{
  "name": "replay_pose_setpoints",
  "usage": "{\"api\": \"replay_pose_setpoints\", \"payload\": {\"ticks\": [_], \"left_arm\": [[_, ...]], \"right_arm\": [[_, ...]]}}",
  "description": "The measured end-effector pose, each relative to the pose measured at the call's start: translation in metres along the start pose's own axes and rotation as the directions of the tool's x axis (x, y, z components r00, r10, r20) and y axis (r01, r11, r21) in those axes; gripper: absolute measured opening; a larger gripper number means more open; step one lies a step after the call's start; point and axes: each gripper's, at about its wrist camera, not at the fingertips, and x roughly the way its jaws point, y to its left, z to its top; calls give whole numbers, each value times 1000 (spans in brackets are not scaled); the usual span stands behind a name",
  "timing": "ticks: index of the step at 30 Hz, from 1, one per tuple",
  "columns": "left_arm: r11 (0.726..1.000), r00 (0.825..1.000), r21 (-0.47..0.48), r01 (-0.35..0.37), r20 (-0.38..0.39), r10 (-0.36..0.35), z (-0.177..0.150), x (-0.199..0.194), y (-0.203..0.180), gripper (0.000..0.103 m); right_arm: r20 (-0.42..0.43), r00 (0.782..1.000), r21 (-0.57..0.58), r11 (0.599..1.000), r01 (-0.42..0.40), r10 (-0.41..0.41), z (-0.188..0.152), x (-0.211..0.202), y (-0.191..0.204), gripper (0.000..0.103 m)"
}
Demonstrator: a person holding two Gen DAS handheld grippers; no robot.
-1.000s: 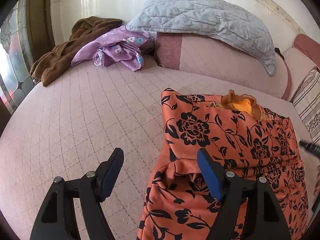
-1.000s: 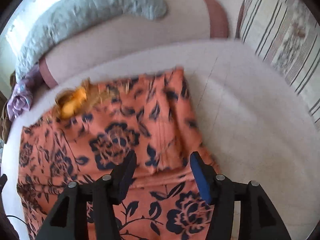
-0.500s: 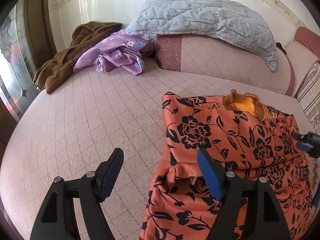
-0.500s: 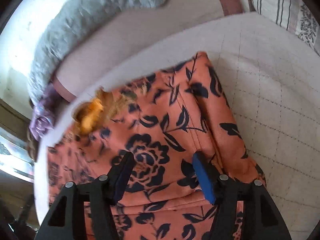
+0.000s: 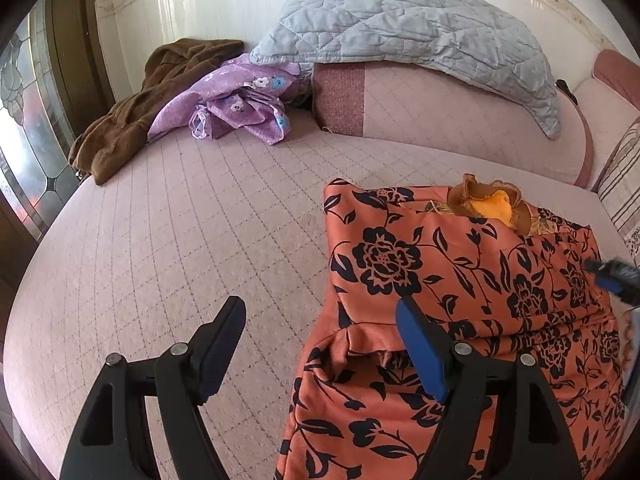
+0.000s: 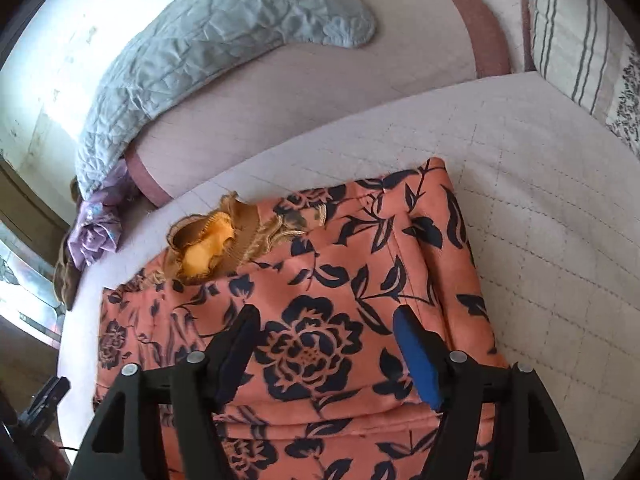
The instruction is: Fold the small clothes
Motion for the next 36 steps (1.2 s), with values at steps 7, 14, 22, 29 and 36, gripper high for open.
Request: {"api": "replay_pose_setpoints", "payload": {"ticks": [7, 14, 22, 29, 36], "left_arm": [[1000, 1000, 12, -9, -4, 9, 0, -5, 1, 78], [1000, 1000, -4, 0, -7, 0, -3, -15, 4, 79], [1000, 999, -20, 18, -32, -19, 2, 10, 0, 80], [999, 993, 34, -35, -112, 39, 12, 69, -20, 80], [996, 987, 68, -55, -145, 64, 6, 77, -19, 80]], "right_arm": [[9, 1000, 8, 1000, 1, -2, -3, -8, 0, 74], [-51, 998, 41, 998, 49, -47, -13, -9, -20, 80], [30, 1000, 69, 998, -9, 7, -10, -50, -23, 80], [-15, 983, 60, 982, -181, 182, 10, -26, -6, 80], [-47, 994, 61, 994, -91, 94, -5, -4, -10, 79]]}}
